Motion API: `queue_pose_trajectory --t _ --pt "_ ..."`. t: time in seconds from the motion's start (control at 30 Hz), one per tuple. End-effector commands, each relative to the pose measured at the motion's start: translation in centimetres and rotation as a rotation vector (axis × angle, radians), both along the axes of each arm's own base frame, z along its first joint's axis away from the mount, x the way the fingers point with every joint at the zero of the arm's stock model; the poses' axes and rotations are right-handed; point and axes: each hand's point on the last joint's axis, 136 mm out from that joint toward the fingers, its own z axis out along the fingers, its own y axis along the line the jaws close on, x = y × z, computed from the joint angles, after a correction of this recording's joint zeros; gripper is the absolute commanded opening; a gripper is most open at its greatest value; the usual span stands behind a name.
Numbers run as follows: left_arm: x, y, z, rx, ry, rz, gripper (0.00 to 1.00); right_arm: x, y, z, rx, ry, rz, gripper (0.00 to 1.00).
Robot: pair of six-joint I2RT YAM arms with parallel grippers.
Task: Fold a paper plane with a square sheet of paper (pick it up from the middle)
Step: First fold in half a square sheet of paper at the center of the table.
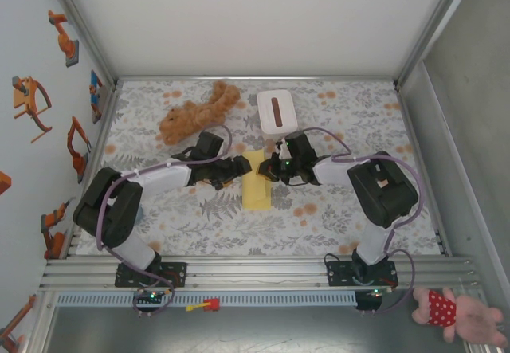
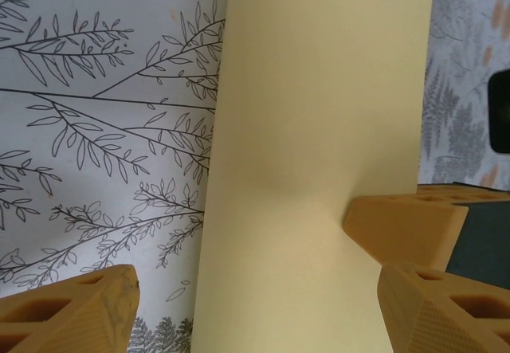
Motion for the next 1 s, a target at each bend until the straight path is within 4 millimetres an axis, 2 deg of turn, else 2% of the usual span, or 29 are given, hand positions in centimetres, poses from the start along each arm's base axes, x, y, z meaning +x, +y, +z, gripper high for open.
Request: queue_pose_trajectory --t 0.0,0.17,0.37,0.5,0.57,0.7,0.8,0.9,0.97 --pt "-0.1 0.1 -0.4 0.079 0.010 -0.008 0.75 0.2 -0.3 -0.5 -0.005 -0.014 0.010 0.00" --pt "-0.2 -0.5 -0.9 0.097 0.017 -0.033 0.67 0.2 -0.3 -0.9 -0.004 0.002 0.012 0.01" --pt "-0.3 -0.7 -1.9 0.116 0.044 -0.044 0.62 0.3 -0.3 -1.1 0.002 0.014 0.016 0.02" --pt "-0.3 -0.9 -2.6 0.131 0.062 -0.047 0.52 0.1 -0.3 -1.4 -0.006 0.047 0.016 0.02" --pt "-0.2 -0.9 -2.9 0.137 0.066 -0.048 0.51 0.0 -0.2 -1.5 0.001 0.058 0.015 0.03" --pt "-0.1 -1.1 -3.3 0.147 0.077 -0.056 0.46 0.0 -0.4 -1.0 0.002 0.055 0.008 0.12" --pt "-0.3 -0.6 -3.8 0.186 0.087 -0.063 0.42 0.3 -1.3 -0.4 -0.012 0.040 -0.014 0.24" --pt "-0.7 -0.3 -4.6 0.224 0.097 -0.080 0.41 0.7 -3.6 0.0 -0.117 -0.018 -0.056 0.36" --pt "-0.9 -0.2 -5.0 0.253 0.101 -0.096 0.41 0.8 -5.3 0.2 -0.209 -0.064 -0.078 0.40"
